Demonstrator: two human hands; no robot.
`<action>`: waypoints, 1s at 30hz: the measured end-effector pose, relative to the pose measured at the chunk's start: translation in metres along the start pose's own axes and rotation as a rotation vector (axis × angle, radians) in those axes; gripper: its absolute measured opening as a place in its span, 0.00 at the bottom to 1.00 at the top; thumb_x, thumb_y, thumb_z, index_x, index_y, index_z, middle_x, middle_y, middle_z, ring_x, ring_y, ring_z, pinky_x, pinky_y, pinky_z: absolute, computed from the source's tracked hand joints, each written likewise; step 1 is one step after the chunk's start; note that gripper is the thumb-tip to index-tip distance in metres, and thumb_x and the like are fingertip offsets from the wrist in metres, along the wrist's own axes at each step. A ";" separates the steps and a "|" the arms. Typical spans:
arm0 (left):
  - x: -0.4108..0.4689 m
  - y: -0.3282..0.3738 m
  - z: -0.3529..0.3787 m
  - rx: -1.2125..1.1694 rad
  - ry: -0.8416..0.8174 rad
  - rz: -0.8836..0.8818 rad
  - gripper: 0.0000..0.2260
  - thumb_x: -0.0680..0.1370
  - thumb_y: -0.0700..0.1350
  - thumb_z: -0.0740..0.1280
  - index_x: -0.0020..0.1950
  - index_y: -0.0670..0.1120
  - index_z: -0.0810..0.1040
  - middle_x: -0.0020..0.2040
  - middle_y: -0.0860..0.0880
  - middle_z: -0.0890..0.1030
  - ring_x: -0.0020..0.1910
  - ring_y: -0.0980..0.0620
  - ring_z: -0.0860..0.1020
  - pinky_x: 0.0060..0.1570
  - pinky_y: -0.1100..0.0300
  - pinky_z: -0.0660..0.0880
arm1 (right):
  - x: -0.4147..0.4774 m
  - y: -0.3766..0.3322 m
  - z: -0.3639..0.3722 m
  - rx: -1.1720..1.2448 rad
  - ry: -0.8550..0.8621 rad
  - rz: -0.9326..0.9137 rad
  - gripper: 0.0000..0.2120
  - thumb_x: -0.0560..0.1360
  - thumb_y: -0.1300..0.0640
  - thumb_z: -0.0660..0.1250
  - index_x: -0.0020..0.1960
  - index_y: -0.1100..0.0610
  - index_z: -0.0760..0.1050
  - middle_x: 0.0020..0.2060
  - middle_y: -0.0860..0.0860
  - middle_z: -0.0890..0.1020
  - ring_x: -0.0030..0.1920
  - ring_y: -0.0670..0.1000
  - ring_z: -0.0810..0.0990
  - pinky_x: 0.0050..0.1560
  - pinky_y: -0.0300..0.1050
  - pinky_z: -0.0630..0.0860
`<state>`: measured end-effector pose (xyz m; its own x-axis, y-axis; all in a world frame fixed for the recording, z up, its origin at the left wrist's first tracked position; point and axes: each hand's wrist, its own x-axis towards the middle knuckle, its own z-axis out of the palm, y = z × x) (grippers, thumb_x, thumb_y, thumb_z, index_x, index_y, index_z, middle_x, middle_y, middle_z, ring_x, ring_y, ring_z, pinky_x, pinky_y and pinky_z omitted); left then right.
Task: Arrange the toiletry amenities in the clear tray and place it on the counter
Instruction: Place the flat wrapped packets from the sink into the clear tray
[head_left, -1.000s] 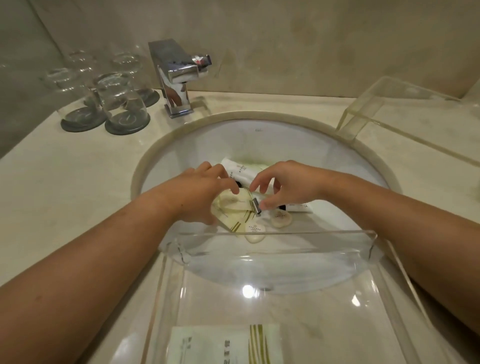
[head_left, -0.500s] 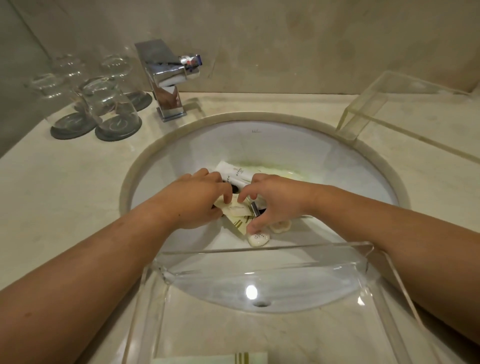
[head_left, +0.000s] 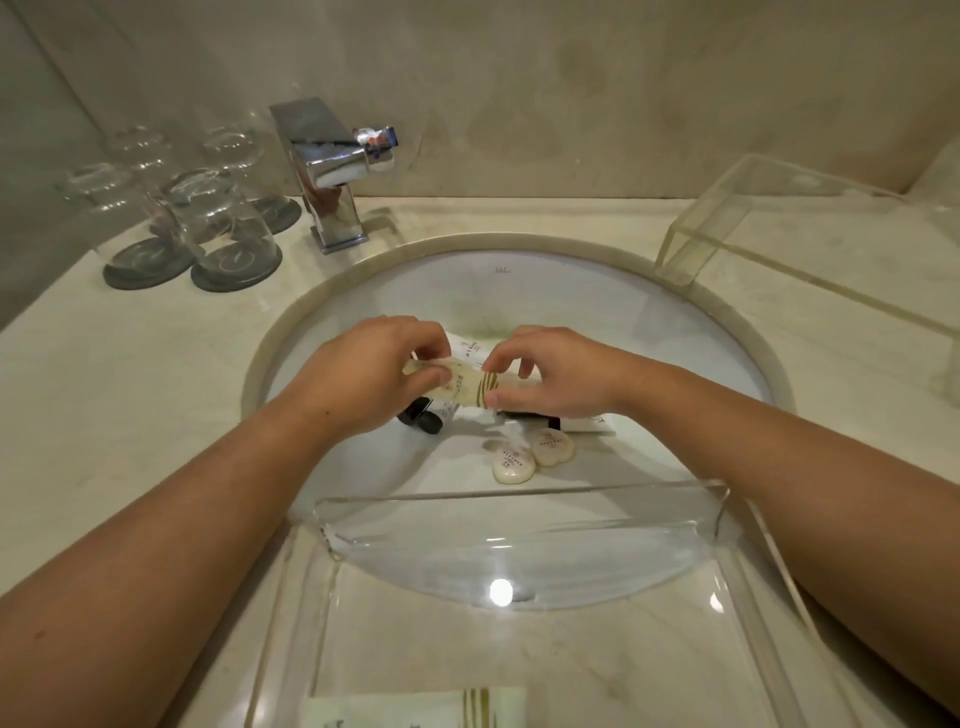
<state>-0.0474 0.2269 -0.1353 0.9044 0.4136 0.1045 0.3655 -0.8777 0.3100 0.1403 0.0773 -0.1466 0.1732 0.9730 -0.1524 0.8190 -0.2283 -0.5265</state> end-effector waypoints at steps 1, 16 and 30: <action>-0.001 0.000 -0.004 -0.069 0.028 -0.015 0.03 0.77 0.55 0.69 0.48 0.59 0.77 0.44 0.60 0.80 0.47 0.54 0.79 0.43 0.50 0.78 | -0.003 -0.002 -0.003 0.038 0.035 -0.005 0.16 0.76 0.41 0.70 0.60 0.45 0.80 0.55 0.43 0.79 0.54 0.46 0.79 0.52 0.41 0.74; -0.048 0.063 -0.064 -0.413 0.197 -0.029 0.13 0.72 0.61 0.72 0.40 0.53 0.77 0.36 0.57 0.84 0.35 0.60 0.82 0.33 0.64 0.76 | -0.080 -0.052 -0.039 0.506 0.297 -0.122 0.12 0.77 0.60 0.72 0.60 0.54 0.79 0.48 0.54 0.85 0.49 0.57 0.84 0.42 0.59 0.83; -0.109 0.110 -0.092 -0.442 0.146 0.065 0.12 0.74 0.52 0.75 0.56 0.56 0.81 0.45 0.54 0.85 0.39 0.58 0.84 0.35 0.66 0.78 | -0.161 -0.096 -0.040 0.357 0.321 -0.185 0.21 0.76 0.55 0.74 0.67 0.45 0.76 0.57 0.43 0.82 0.56 0.50 0.84 0.49 0.50 0.84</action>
<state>-0.1263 0.1079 -0.0255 0.8703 0.4185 0.2597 0.1515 -0.7291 0.6674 0.0558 -0.0559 -0.0383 0.2481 0.9467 0.2056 0.6238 0.0063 -0.7815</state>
